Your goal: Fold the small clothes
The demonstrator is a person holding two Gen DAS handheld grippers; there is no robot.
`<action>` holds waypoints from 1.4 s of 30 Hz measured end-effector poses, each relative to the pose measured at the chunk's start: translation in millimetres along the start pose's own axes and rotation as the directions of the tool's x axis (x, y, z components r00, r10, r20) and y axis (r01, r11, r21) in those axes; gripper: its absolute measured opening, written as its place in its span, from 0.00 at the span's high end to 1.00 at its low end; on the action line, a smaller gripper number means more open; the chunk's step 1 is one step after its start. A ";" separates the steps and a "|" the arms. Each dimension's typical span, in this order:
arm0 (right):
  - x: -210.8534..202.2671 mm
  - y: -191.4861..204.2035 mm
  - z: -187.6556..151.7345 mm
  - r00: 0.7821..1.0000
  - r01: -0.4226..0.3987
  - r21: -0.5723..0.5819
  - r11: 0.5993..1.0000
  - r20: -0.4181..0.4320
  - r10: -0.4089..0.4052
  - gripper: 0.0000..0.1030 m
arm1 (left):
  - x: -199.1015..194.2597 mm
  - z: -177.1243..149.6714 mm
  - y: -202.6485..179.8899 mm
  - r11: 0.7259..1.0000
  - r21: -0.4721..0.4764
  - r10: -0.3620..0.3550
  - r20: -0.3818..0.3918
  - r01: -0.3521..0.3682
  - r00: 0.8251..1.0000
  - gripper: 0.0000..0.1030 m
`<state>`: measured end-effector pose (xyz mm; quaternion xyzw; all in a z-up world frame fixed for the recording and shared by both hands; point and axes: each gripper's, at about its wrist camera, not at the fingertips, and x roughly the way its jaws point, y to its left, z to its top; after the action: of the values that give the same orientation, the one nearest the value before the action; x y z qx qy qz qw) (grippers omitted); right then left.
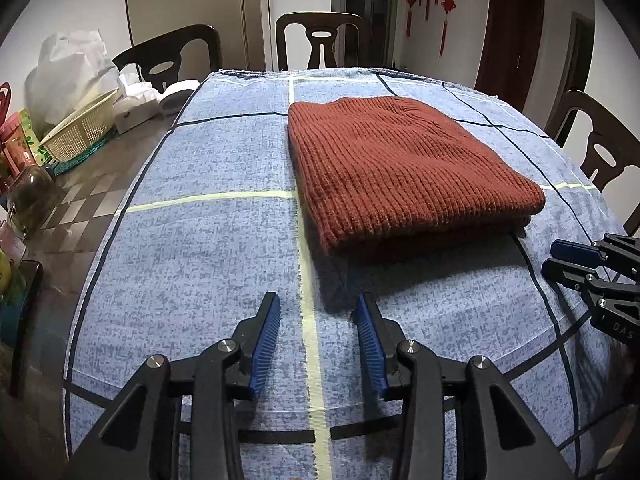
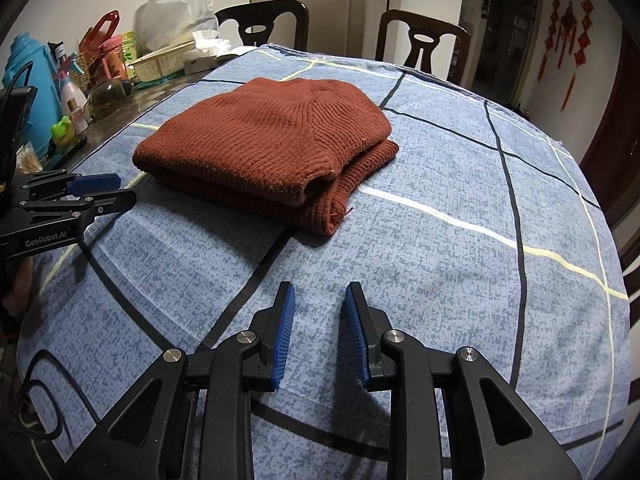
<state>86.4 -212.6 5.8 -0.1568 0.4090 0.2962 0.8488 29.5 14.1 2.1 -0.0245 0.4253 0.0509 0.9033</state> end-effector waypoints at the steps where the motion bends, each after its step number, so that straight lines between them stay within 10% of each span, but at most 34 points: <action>1: 0.0 -0.1 0.0 1.000 -0.001 0.001 1.000 0.000 0.001 0.74 | 0.0 0.0 0.0 1.000 0.000 -0.001 0.000 0.001 1.000 0.59; 42: -0.1 -0.8 0.2 1.000 -0.007 0.005 1.000 0.000 0.007 0.74 | 0.3 -0.1 -1.2 1.000 0.009 0.010 0.001 -0.010 1.000 0.57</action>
<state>87.0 -213.1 6.0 -0.1533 0.4102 0.2981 0.8482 29.8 12.9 1.8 -0.0184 0.4254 0.0536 0.9032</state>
